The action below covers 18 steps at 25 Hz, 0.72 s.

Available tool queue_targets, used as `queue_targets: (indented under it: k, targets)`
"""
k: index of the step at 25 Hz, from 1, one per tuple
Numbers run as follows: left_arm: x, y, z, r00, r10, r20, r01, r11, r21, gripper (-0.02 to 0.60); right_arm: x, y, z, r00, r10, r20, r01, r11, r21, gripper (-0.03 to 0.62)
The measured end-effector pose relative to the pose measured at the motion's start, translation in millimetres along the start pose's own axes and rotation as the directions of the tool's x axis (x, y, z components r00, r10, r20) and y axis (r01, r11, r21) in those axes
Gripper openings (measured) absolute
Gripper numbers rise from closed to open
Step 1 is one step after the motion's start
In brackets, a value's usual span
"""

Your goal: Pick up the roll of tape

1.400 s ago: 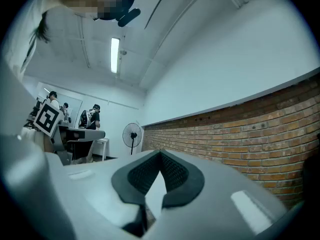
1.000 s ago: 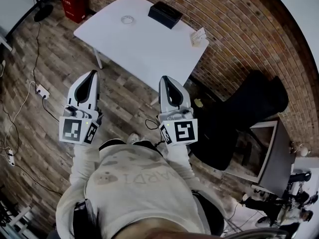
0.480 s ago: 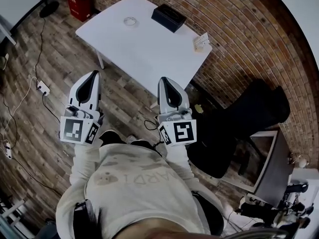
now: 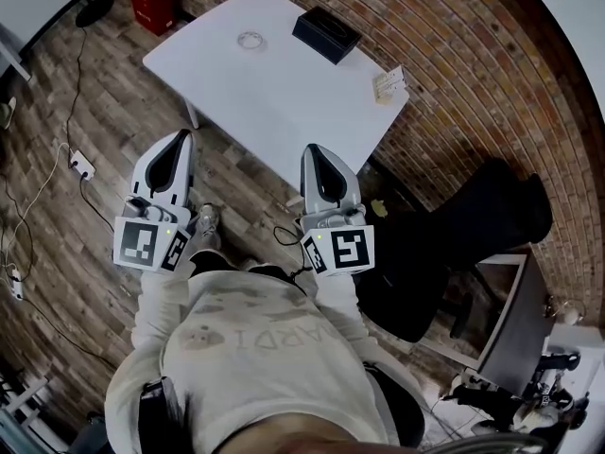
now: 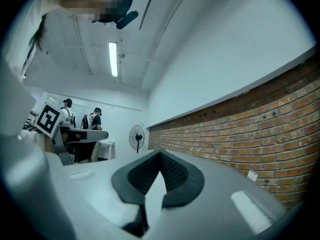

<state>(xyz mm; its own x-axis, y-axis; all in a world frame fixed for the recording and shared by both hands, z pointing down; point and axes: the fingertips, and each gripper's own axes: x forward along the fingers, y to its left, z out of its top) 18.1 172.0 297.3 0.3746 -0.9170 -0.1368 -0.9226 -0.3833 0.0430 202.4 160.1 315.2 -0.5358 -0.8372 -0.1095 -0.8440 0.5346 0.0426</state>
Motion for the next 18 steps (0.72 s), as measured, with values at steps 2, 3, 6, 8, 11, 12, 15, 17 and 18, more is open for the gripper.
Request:
queue_targets:
  k: [2, 3, 6, 8, 11, 12, 15, 17, 18]
  targets:
    - [11, 9, -1, 1.000, -0.011, 0.000, 0.011, 1.000, -0.002, 0.006, 12, -3, -1, 1.000, -0.009, -0.001, 0.009, 1.000, -0.002, 0.011]
    - [17, 14, -2, 1.000, -0.017, 0.001, 0.017, 1.000, -0.002, 0.006, 18, -4, -2, 1.000, -0.014, 0.000, 0.014, 1.000, -0.003, 0.011]
    - [37, 30, -1, 0.999, -0.036, 0.005, 0.036, 0.999, 0.000, 0.006, 41, -10, -3, 0.999, -0.033, 0.003, 0.033, 0.999, -0.002, 0.011]
    - [51, 43, 0, 0.999, -0.048, 0.007, 0.048, 0.999, 0.002, 0.006, 58, -14, -3, 0.999, -0.046, 0.005, 0.046, 0.999, -0.001, 0.011]
    - [72, 64, 1, 0.998, -0.064, 0.009, 0.064, 0.998, 0.005, 0.006, 85, -17, -4, 0.998, -0.064, 0.007, 0.064, 0.998, -0.003, 0.011]
    - [78, 72, 1, 0.998, -0.068, 0.010, 0.068, 0.998, 0.005, 0.006, 94, -18, -4, 0.998, -0.069, 0.008, 0.070, 0.998, -0.005, 0.011]
    - [95, 92, 0, 0.997, -0.081, 0.013, 0.081, 0.997, 0.007, 0.006, 118, -20, -6, 0.996, -0.084, 0.011, 0.084, 0.996, -0.006, 0.011]
    - [107, 104, 0, 0.996, -0.091, 0.014, 0.091, 0.996, 0.010, 0.006, 133, -22, -8, 0.995, -0.094, 0.013, 0.094, 0.996, -0.006, 0.011]
    - [114, 110, 0, 0.995, -0.098, 0.015, 0.097, 0.995, 0.011, 0.006, 140, -24, -9, 0.995, -0.100, 0.015, 0.100, 0.995, -0.005, 0.011]
